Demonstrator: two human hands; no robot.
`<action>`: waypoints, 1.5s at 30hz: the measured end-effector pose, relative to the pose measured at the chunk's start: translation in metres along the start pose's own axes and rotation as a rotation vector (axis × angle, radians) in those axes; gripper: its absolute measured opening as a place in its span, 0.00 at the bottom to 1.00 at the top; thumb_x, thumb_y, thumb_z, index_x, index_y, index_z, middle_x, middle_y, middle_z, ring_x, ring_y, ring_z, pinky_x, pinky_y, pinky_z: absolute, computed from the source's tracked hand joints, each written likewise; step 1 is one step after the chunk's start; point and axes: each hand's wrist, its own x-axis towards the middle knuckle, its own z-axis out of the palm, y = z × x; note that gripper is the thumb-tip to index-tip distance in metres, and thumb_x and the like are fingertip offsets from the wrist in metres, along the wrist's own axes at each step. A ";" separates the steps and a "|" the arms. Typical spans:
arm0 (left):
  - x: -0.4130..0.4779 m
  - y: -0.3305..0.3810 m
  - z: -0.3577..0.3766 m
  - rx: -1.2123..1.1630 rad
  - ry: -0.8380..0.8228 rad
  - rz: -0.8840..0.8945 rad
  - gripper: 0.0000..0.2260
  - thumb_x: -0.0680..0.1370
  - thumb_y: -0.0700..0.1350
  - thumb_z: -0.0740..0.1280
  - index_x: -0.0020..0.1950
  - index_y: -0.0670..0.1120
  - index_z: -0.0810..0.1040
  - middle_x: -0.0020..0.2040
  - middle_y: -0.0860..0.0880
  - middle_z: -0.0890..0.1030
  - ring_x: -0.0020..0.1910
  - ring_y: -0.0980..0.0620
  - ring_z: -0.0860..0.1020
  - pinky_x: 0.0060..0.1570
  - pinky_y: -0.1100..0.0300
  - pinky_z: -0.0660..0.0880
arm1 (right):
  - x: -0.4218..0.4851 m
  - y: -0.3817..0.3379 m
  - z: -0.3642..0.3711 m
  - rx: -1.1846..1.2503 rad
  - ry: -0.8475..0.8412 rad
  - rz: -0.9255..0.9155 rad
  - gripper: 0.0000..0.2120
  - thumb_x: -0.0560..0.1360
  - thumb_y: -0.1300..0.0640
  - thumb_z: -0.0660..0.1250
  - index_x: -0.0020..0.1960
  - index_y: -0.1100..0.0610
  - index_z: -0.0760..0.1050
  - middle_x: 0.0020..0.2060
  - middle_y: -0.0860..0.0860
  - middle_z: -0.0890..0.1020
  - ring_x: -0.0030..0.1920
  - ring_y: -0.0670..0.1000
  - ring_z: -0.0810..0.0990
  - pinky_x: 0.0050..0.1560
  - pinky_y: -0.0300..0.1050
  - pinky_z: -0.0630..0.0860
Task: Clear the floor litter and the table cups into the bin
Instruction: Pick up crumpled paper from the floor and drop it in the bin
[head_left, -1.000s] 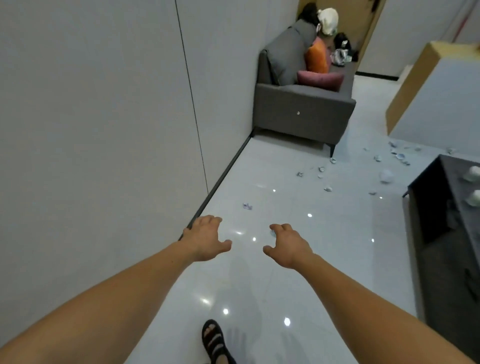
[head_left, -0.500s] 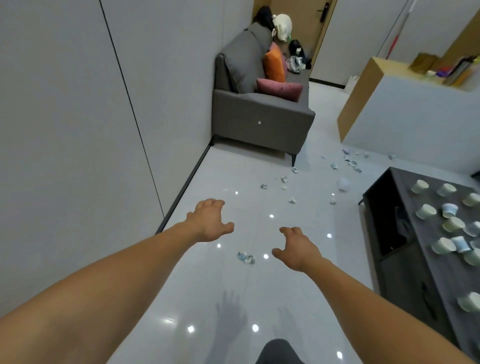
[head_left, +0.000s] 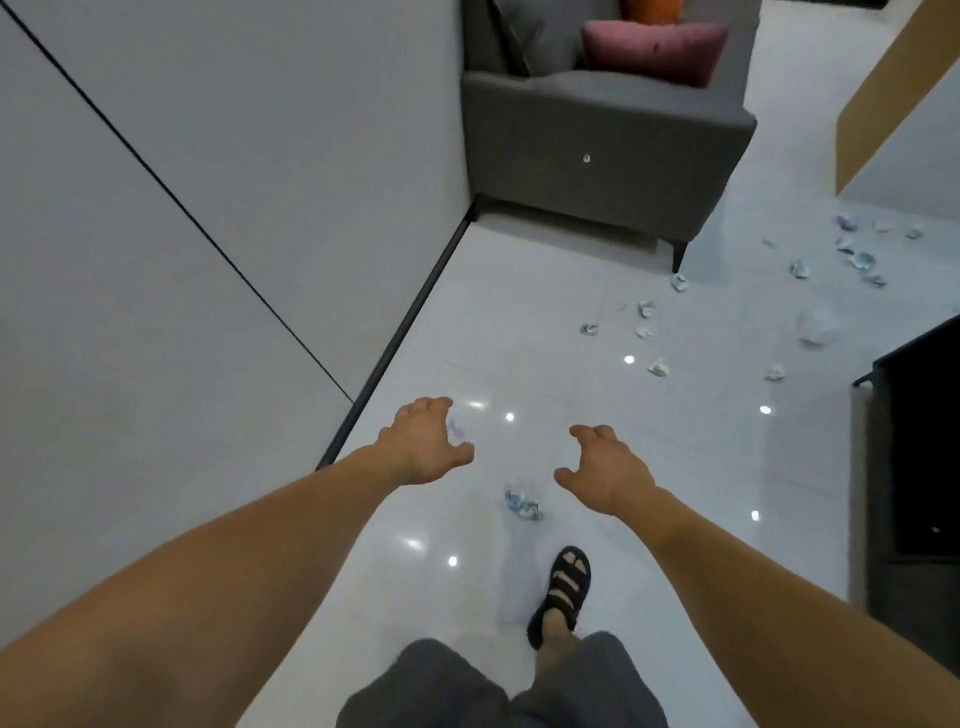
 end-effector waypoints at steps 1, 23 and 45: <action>0.013 0.006 0.003 -0.009 -0.014 -0.009 0.34 0.76 0.56 0.65 0.77 0.46 0.55 0.75 0.47 0.60 0.74 0.47 0.58 0.70 0.48 0.62 | 0.012 0.007 -0.003 -0.003 -0.023 -0.004 0.34 0.77 0.45 0.64 0.78 0.52 0.55 0.73 0.54 0.62 0.66 0.56 0.71 0.58 0.50 0.73; 0.370 -0.133 0.444 -0.091 -0.404 -0.104 0.34 0.76 0.58 0.65 0.77 0.48 0.56 0.74 0.47 0.62 0.71 0.47 0.63 0.64 0.53 0.65 | 0.364 0.181 0.390 -0.084 -0.333 0.087 0.35 0.76 0.45 0.66 0.77 0.51 0.54 0.70 0.55 0.65 0.63 0.59 0.72 0.53 0.52 0.72; 0.431 -0.172 0.496 -0.465 -0.420 0.010 0.21 0.78 0.54 0.64 0.69 0.51 0.67 0.57 0.53 0.76 0.52 0.53 0.76 0.45 0.66 0.71 | 0.414 0.153 0.462 0.311 -0.157 -0.282 0.29 0.72 0.55 0.73 0.70 0.55 0.68 0.61 0.52 0.78 0.47 0.47 0.77 0.52 0.41 0.75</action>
